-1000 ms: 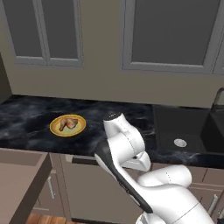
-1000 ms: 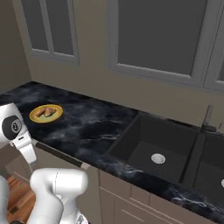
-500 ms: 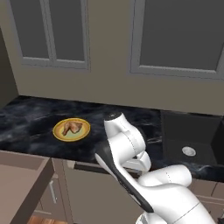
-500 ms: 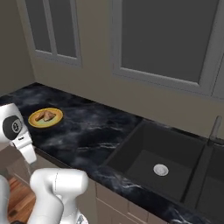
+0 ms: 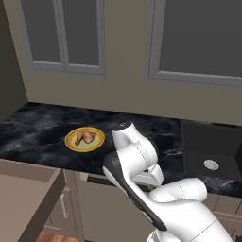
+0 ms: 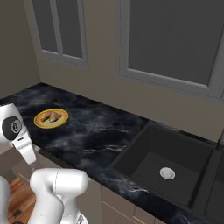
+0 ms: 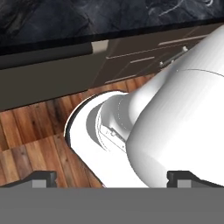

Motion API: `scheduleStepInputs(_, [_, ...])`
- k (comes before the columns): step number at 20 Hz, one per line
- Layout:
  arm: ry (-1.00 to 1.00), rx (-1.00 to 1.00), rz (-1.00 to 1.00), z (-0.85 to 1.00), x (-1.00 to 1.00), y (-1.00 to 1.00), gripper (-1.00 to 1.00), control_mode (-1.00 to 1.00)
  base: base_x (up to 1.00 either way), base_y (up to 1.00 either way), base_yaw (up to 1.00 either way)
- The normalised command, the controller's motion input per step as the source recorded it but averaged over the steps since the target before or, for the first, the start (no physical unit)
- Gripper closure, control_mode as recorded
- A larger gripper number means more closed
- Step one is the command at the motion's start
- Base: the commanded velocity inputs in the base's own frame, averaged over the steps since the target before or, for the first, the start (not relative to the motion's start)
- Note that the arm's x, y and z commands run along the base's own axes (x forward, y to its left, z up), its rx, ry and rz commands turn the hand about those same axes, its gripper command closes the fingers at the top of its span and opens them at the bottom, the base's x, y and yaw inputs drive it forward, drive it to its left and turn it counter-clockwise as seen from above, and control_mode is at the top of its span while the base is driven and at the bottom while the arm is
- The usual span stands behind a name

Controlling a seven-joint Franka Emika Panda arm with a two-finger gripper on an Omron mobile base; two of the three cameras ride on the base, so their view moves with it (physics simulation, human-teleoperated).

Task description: Pick up the knife from the drawer and place it on the cutting board. Then place the meat from the plate to the cutting board.

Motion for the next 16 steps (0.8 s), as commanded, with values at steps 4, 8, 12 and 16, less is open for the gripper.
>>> scheduleStepInputs(4, [0.0, 0.0, 0.0, 0.0, 0.0, 0.0, -1.0, 1.0, 0.29, 0.51, 0.11])
scheduleStepInputs(8, [0.0, 0.0, 0.0, 0.0, 0.0, 0.0, -1.0, 1.0, 0.4, 0.56, 0.09])
scheduleStepInputs(12, [0.0, 0.0, 0.0, 0.0, 0.0, 0.0, -1.0, 1.0, 0.44, 0.59, 0.08])
scheduleStepInputs(16, [0.0, 0.0, 0.0, 0.0, 0.0, 0.0, -1.0, 1.0, 0.37, 0.64, 0.09])
